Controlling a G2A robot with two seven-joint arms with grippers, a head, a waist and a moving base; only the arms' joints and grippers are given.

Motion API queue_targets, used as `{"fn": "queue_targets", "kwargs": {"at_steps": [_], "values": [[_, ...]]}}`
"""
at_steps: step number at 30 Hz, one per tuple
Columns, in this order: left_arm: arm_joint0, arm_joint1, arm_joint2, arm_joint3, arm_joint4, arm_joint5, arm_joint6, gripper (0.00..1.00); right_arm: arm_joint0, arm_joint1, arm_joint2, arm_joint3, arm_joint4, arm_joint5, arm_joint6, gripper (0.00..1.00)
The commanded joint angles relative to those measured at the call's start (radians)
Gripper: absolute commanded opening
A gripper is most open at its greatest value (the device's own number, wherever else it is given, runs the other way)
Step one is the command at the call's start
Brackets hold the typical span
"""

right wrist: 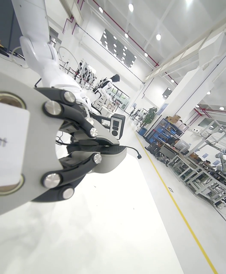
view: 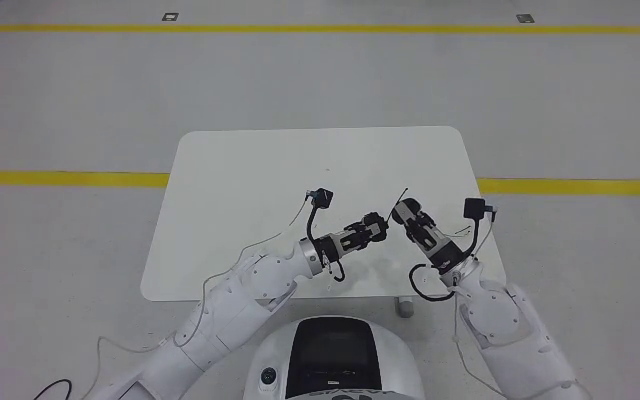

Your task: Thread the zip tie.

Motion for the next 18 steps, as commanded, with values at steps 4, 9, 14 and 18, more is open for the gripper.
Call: {"fn": "queue_targets", "kwargs": {"at_steps": [4, 9, 14, 18], "values": [[0.000, 0.000, 0.000, 0.000, 0.000, 0.000, 0.000, 0.00, 0.001, 0.011, -0.009, 0.002, 0.000, 0.000, 0.004, 0.00], [0.000, 0.000, 0.000, 0.000, 0.000, 0.000, 0.000, 0.00, 0.008, 0.022, -0.019, 0.009, 0.008, 0.000, 0.011, 0.00], [0.000, 0.000, 0.000, 0.000, 0.000, 0.000, 0.000, 0.00, 0.015, 0.031, -0.026, 0.007, 0.018, 0.000, 0.005, 0.00], [0.000, 0.000, 0.000, 0.000, 0.000, 0.000, 0.000, 0.00, 0.014, 0.039, -0.031, -0.004, 0.015, 0.000, -0.022, 0.00]]}}
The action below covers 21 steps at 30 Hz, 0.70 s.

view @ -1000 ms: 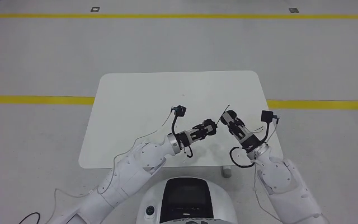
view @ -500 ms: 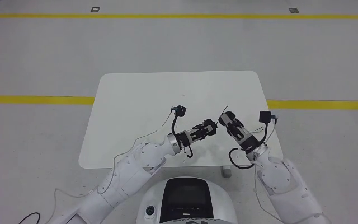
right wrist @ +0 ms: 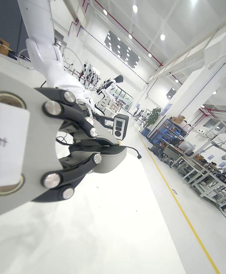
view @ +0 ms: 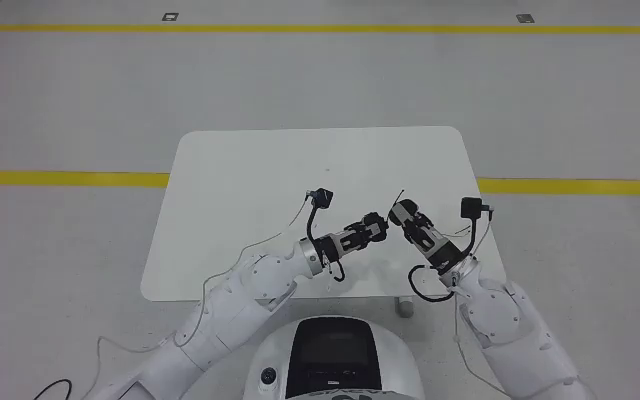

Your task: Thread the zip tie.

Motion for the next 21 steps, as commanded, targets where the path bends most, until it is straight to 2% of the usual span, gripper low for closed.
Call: {"fn": "queue_targets", "kwargs": {"at_steps": [1, 11, 21], "values": [[0.000, 0.000, 0.000, 0.000, 0.000, 0.000, 0.000, 0.00, -0.002, 0.004, -0.001, -0.005, -0.004, 0.000, -0.014, 0.00], [0.000, 0.000, 0.000, 0.000, 0.000, 0.000, 0.000, 0.00, 0.000, 0.029, -0.009, -0.020, 0.015, 0.000, -0.055, 0.00], [0.000, 0.000, 0.000, 0.000, 0.000, 0.000, 0.000, 0.00, 0.000, 0.029, -0.009, -0.020, 0.015, 0.000, -0.055, 0.00]]}}
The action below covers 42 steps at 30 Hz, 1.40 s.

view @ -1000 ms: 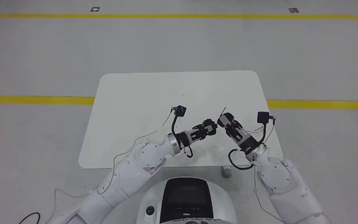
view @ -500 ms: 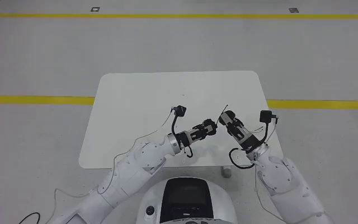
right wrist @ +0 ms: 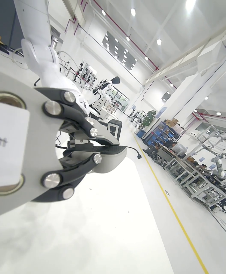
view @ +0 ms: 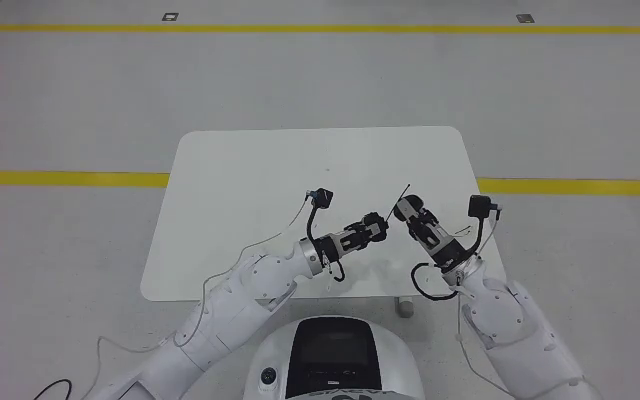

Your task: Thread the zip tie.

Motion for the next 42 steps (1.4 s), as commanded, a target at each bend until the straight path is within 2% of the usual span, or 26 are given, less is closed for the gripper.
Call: {"fn": "queue_targets", "kwargs": {"at_steps": [1, 4, 8, 13, 17, 22, 25, 29, 36, 38, 42], "values": [[0.001, 0.000, 0.000, -0.001, -0.001, 0.001, 0.002, 0.00, 0.003, 0.000, 0.000, -0.003, -0.007, 0.000, -0.001, 0.00], [0.005, 0.003, -0.011, -0.003, -0.011, 0.000, -0.013, 0.00, -0.003, 0.001, 0.014, -0.007, -0.036, 0.000, -0.016, 0.00], [0.008, 0.019, -0.047, -0.007, -0.001, 0.000, -0.084, 0.00, -0.029, 0.010, 0.037, -0.024, -0.059, 0.000, -0.029, 0.00], [0.015, 0.041, -0.092, -0.033, 0.006, 0.000, -0.187, 0.00, -0.046, 0.029, 0.051, -0.040, -0.076, 0.000, -0.041, 0.00], [0.017, 0.052, -0.107, -0.054, -0.011, 0.000, -0.263, 0.00, -0.050, 0.048, 0.033, -0.048, -0.113, 0.000, -0.055, 0.00], [0.011, 0.058, -0.113, -0.074, -0.028, 0.000, -0.323, 0.00, -0.042, 0.074, -0.016, -0.043, -0.149, 0.000, -0.096, 0.00], [0.009, 0.059, -0.113, -0.084, -0.036, 0.000, -0.336, 0.00, -0.033, 0.092, -0.053, -0.032, -0.168, 0.000, -0.131, 0.00], [0.005, 0.059, -0.114, -0.077, -0.038, 0.000, -0.347, 0.00, -0.014, 0.117, -0.098, -0.025, -0.170, 0.000, -0.167, 0.00], [0.005, 0.059, -0.114, -0.077, -0.038, 0.000, -0.347, 0.00, -0.014, 0.117, -0.098, -0.025, -0.170, 0.000, -0.167, 0.00], [0.010, 0.058, -0.111, -0.075, -0.045, 0.010, -0.328, 0.00, -0.012, 0.116, -0.097, -0.026, -0.173, 0.001, -0.170, 0.00], [0.017, 0.056, -0.104, -0.071, -0.088, 0.008, -0.317, 0.00, -0.026, 0.109, -0.104, -0.026, -0.244, 0.000, -0.262, 0.00]]}}
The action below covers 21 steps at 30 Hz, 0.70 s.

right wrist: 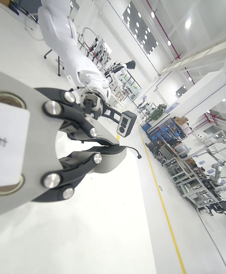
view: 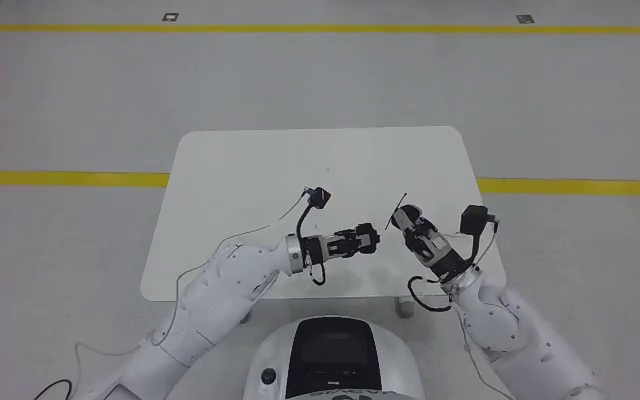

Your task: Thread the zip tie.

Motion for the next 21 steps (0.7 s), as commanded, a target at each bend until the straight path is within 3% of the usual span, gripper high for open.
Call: {"fn": "queue_targets", "kwargs": {"at_steps": [1, 9, 21], "values": [[0.002, 0.000, 0.001, 0.004, -0.026, -0.005, -0.006, 0.00, -0.009, -0.002, -0.007, 0.000, -0.021, -0.001, -0.047, 0.00], [-0.001, 0.001, 0.002, 0.016, -0.074, 0.018, -0.007, 0.00, -0.020, 0.007, -0.055, -0.002, -0.089, -0.001, -0.172, 0.00], [0.001, 0.001, 0.002, 0.023, -0.101, 0.014, -0.003, 0.00, 0.014, 0.037, -0.121, 0.024, -0.114, -0.001, -0.235, 0.00]]}}
